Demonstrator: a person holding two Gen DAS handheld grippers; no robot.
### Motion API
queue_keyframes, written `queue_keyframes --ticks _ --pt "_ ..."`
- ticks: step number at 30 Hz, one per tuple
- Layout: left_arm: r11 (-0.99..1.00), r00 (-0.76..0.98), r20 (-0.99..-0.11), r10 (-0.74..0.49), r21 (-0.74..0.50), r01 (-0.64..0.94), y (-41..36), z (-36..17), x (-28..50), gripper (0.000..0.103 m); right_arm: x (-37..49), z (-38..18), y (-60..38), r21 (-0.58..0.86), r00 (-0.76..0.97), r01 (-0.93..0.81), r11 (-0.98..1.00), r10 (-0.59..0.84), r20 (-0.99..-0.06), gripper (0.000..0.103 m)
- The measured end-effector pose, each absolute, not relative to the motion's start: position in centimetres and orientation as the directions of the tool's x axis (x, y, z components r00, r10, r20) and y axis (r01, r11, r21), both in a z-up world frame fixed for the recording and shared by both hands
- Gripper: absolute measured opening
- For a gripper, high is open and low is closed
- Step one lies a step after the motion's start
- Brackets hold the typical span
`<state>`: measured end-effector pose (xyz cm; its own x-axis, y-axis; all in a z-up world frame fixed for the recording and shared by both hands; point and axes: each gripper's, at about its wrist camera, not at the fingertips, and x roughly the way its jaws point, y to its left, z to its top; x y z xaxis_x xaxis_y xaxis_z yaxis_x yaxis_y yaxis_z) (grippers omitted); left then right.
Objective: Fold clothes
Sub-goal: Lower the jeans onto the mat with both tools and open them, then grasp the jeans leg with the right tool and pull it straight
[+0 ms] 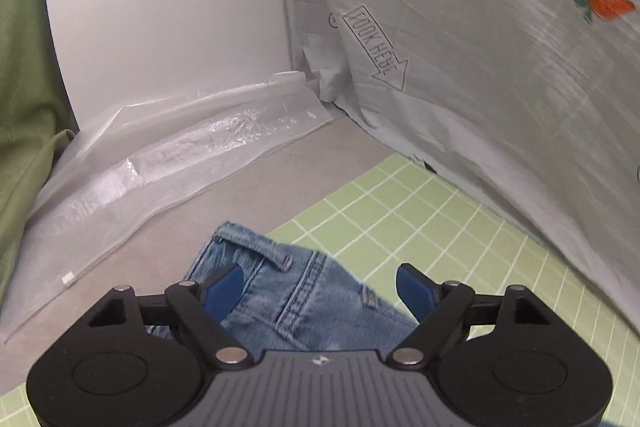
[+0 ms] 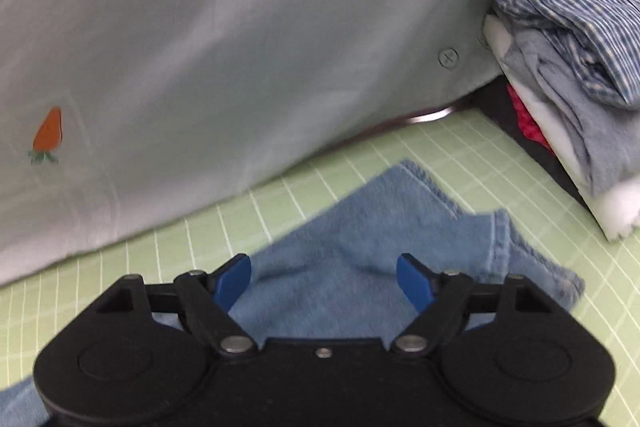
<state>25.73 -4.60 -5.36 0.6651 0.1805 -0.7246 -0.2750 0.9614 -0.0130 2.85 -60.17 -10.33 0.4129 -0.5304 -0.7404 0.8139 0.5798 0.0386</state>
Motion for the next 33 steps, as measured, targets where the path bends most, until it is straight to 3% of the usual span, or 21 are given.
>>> queue_keyframes --ticks 6,12,13,15,16,18,25,33 --pt "0.982 0.597 -0.794 0.115 -0.002 -0.190 -5.1 -6.8 20.6 0.084 -3.3 -14.0 -57.0 0.056 0.311 0.875 0.480 -0.471 -0.825 0.081" --pt "0.996 0.544 -0.839 0.013 -0.040 -0.086 -8.5 -7.6 16.6 0.084 -4.5 -15.1 -56.4 0.151 0.361 0.887 0.437 -0.449 -0.817 0.079" --pt "0.997 0.541 -0.841 -0.011 -0.053 -0.062 -9.3 -7.5 16.0 0.084 -4.3 -15.0 -56.3 0.144 0.364 0.883 0.447 -0.458 -0.811 0.075" --pt "0.998 0.545 -0.837 -0.049 -0.066 -0.012 -10.7 -7.1 14.8 0.084 -3.5 -15.1 -56.1 0.121 0.379 0.864 0.489 -0.473 -0.796 0.035" --pt "0.997 0.546 -0.835 -0.068 -0.073 0.014 -11.4 -6.8 14.2 0.084 -3.4 -15.1 -56.1 0.115 0.387 0.855 0.506 -0.475 -0.790 0.026" --pt "0.994 0.549 -0.829 -0.107 -0.085 0.065 -12.8 -6.3 13.0 0.084 -3.8 -15.1 -55.8 0.127 0.412 0.841 0.526 -0.471 -0.780 0.018" --pt "0.971 0.572 -0.790 -0.218 -0.119 0.206 -15.3 -4.0 8.0 0.084 -9.9 -14.5 -54.3 0.217 0.443 0.851 0.479 -0.430 -0.787 0.013" --pt "0.956 0.497 -0.839 -0.221 -0.086 0.280 -17.8 -5.2 3.0 0.085 -19.8 -14.2 -50.2 0.251 0.460 0.828 0.501 -0.351 -0.816 0.015"
